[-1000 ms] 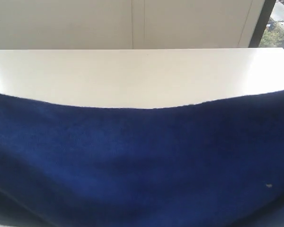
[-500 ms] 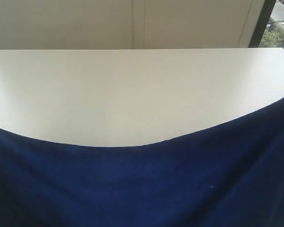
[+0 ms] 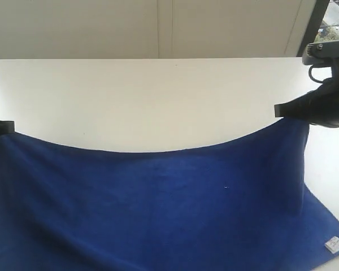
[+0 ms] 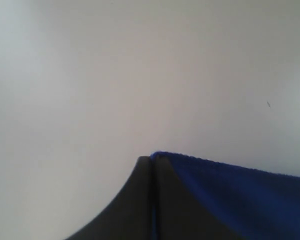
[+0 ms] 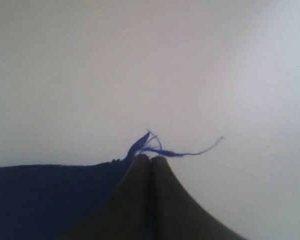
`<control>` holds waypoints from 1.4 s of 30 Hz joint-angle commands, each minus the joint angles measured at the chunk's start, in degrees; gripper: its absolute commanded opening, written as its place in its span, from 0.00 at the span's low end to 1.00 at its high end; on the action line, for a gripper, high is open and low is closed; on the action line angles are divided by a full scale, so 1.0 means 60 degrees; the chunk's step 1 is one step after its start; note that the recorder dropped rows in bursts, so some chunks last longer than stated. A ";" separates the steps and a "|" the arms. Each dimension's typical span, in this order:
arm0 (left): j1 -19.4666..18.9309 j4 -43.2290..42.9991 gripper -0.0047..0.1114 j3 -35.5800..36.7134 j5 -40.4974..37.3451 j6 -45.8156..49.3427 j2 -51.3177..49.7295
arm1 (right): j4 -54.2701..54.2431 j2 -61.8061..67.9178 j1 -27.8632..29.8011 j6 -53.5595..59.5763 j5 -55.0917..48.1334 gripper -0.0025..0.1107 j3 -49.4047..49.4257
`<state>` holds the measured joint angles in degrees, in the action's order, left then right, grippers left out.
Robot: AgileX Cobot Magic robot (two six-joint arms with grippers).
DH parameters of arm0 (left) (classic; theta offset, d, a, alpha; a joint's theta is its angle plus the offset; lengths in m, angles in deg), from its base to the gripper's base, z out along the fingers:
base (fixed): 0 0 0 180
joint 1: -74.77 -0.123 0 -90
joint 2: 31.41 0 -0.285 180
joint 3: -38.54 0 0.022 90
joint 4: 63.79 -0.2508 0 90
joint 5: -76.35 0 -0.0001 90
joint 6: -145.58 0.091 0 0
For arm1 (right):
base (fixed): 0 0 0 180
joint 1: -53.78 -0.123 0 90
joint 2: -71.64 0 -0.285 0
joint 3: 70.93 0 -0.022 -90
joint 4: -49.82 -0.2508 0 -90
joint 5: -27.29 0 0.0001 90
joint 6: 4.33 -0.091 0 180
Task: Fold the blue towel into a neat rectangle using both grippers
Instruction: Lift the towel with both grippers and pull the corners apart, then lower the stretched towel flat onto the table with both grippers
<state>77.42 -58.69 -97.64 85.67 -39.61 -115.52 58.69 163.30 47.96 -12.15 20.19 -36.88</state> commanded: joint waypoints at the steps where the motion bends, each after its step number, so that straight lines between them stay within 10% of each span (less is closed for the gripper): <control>1: -0.0030 0.0102 0.04 -0.0016 0.1751 -0.0111 -0.1013 | 0.0079 0.0854 0.0525 -0.0072 0.0859 0.02 -0.0428; 20: -0.0030 0.0082 0.04 -0.3628 0.1038 -0.0463 -0.4721 | 0.0079 0.4061 0.0979 0.0012 0.0917 0.02 -0.3126; 38: -0.0030 0.0082 0.04 -0.4666 0.0760 -0.0465 -0.6037 | 0.0079 0.5424 0.1388 0.0012 0.1574 0.02 -0.3932; 42: -0.0030 0.0082 0.30 -0.4666 0.0800 -0.0465 -0.6037 | 0.0079 0.5424 0.1388 0.0084 0.1674 0.22 -0.3932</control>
<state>77.42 -58.69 -125.39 90.36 -41.85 -151.70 58.90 195.82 55.96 -12.05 29.43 -59.94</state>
